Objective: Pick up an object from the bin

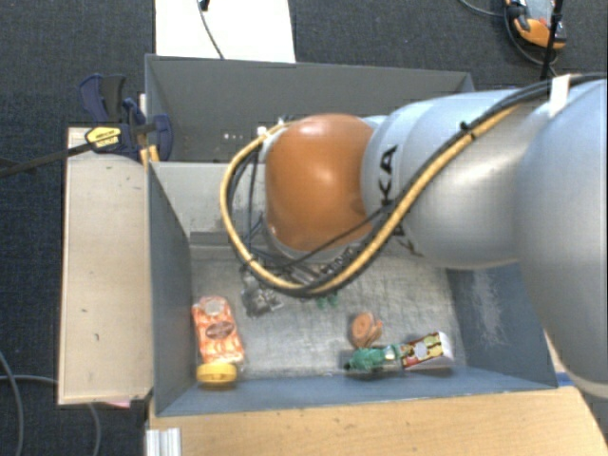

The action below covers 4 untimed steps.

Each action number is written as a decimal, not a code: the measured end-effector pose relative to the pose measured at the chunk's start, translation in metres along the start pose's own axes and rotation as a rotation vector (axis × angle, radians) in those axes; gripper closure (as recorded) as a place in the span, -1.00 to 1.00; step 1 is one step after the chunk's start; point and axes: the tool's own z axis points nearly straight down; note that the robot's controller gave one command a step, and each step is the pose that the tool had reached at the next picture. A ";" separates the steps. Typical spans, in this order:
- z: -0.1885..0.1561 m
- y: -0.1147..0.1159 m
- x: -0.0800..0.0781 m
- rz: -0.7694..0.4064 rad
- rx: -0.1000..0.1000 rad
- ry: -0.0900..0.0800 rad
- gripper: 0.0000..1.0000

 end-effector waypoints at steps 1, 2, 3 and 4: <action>-0.029 0.001 -0.005 0.019 0.001 0.003 1.00; 0.056 0.008 0.008 -0.313 -0.001 0.009 -1.00; 0.052 0.008 0.005 -0.312 0.000 0.001 -1.00; 0.103 0.036 0.001 -0.588 0.001 -0.005 1.00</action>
Offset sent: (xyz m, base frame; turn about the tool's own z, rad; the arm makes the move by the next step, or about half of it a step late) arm -0.0083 0.0053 -0.0527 -0.3127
